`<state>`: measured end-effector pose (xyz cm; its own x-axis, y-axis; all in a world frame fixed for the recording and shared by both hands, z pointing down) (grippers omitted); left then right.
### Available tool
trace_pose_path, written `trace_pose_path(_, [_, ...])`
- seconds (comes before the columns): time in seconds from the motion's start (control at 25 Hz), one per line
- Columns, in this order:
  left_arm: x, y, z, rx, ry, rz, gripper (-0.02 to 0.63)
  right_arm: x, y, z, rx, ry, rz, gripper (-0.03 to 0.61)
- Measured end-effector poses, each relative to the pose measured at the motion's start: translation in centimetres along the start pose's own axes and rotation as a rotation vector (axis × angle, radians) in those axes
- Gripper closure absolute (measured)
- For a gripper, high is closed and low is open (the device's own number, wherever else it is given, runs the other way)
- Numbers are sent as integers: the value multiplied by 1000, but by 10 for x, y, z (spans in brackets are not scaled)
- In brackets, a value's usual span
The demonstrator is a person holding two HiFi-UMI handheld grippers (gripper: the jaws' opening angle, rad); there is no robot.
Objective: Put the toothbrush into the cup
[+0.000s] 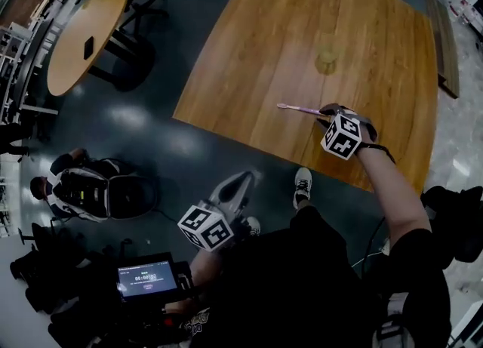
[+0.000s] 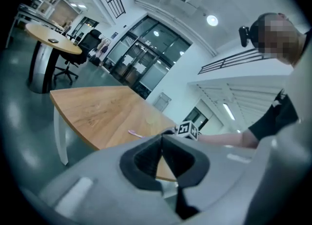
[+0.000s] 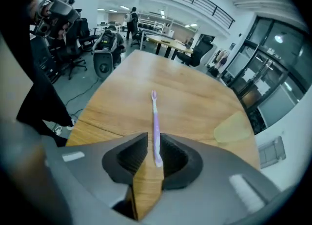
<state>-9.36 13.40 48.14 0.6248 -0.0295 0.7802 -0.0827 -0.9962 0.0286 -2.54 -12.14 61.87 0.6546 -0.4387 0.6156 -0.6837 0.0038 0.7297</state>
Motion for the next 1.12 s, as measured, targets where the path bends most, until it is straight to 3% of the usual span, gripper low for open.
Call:
trace_pose_path(0.08, [1, 22, -4, -40, -13, 12, 615, 7, 21, 16, -80, 10, -8, 503])
trace_pose_path(0.28, [9, 50, -12, -129, -38, 25, 615, 0, 46, 7, -290, 96, 44, 525])
trace_pose_path(0.44, [11, 62, -15, -157, -43, 20, 615, 1, 50, -11, -384, 24, 31, 502])
trace_pose_path(0.6, [6, 75, -19, -149, -34, 22, 615, 4, 57, -19, -417, -22, 5, 512])
trace_pose_path(0.76, [-3, 91, -33, -104, -22, -1, 615, 3, 64, -17, -385, 57, 18, 515])
trace_pose_path(0.88, [-8, 108, -40, -62, -13, -35, 615, -6, 56, -5, -303, 192, 87, 517])
trace_pose_path(1.0, [-20, 138, -48, 11, 10, -82, 615, -23, 37, 20, -152, 486, 236, 517])
trace_pose_path(1.12, [-34, 180, -52, 108, 37, -106, 615, -49, 4, 47, 18, 790, 499, 517])
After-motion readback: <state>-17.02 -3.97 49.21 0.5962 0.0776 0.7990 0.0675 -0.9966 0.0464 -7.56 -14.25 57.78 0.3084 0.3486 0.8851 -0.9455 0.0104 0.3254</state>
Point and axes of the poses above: the fingertips, and each gripper's own axes: y forward along the fingers, z to its right, x out of its underside, the point moved 3 cm from there along -y, backward along the fingers, and after that the axes turned 15 degrees about z, right-handed, at the moved point
